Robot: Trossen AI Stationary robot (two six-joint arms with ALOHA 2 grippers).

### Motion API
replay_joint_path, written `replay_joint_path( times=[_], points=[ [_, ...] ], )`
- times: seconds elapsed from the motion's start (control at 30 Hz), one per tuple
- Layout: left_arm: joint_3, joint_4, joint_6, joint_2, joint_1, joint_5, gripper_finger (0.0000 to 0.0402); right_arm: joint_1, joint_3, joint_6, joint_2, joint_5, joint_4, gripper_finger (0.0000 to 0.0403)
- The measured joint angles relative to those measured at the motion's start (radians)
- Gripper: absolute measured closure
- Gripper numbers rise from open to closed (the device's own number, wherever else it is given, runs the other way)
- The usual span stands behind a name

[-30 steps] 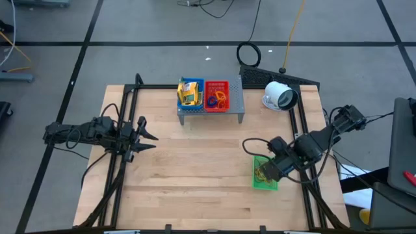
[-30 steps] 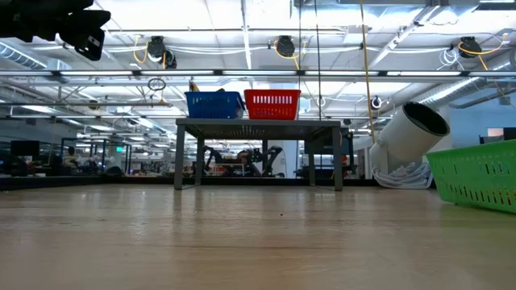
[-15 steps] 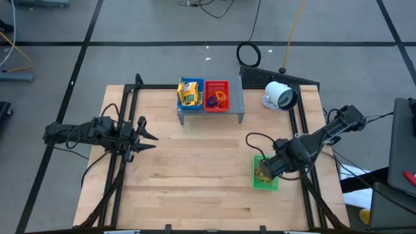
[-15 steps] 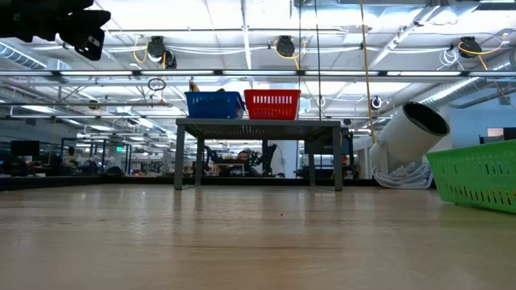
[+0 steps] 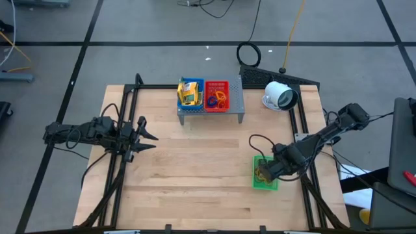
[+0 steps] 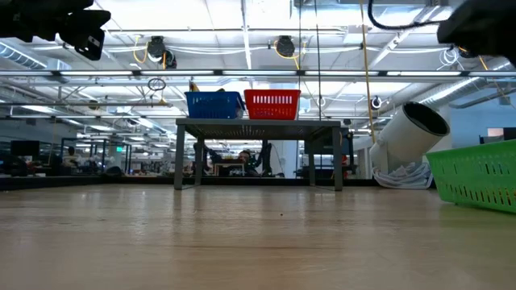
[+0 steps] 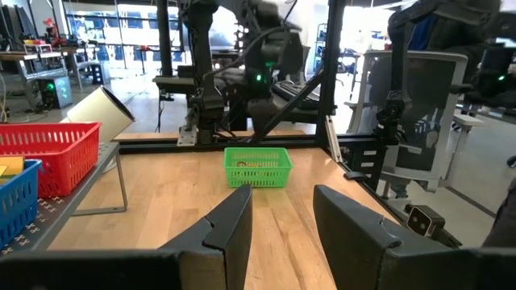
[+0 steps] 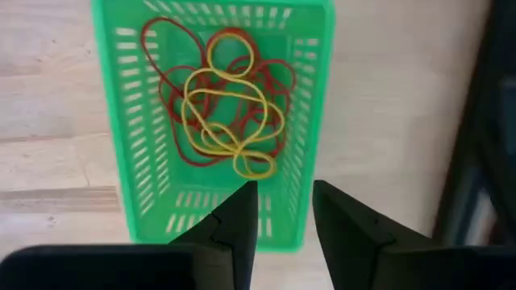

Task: Pick & Place Office Desk Supplies
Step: Put the green bin with rubber bands on the shelf

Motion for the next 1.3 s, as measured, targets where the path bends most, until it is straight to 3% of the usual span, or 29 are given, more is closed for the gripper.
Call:
replay_joint_path(
  times=[0.13,0.6,1.3],
  points=[
    [0.000,0.000,0.000,0.000,0.000,0.000,0.0259,0.001,-0.113,0.018,-0.062,0.002,0.088,0.0287],
    [0.000,0.000,0.000,0.000,0.000,0.000,0.0259,0.021,-0.235,0.038,-0.135,0.034,0.142,0.0287],
    [0.000,0.000,0.000,0.000,0.000,0.000,0.0259,0.058,-0.374,0.073,-0.133,0.126,0.347,0.0287]
  ],
)
